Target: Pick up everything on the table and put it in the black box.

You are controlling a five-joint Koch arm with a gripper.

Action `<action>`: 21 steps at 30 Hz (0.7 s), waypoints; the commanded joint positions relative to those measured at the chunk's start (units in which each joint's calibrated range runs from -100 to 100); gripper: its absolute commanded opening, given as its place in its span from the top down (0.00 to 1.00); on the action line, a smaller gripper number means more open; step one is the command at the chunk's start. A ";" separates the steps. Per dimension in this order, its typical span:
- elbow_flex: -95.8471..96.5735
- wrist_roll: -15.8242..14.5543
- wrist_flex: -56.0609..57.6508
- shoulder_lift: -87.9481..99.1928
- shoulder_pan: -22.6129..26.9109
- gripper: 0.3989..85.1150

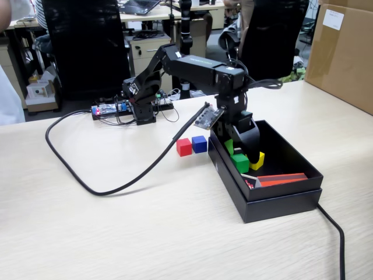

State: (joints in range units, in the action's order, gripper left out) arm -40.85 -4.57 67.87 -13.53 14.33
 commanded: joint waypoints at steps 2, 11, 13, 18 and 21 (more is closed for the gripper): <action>5.40 -0.15 0.17 27.12 -0.63 0.54; 38.76 -0.44 0.17 59.60 -4.88 0.49; 45.56 -1.22 0.08 62.35 -5.27 0.46; 61.79 -3.71 -4.67 63.38 -4.93 0.44; 66.32 -4.10 -9.42 58.79 -4.88 0.44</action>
State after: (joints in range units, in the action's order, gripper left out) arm 26.06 -7.94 61.75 46.67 9.35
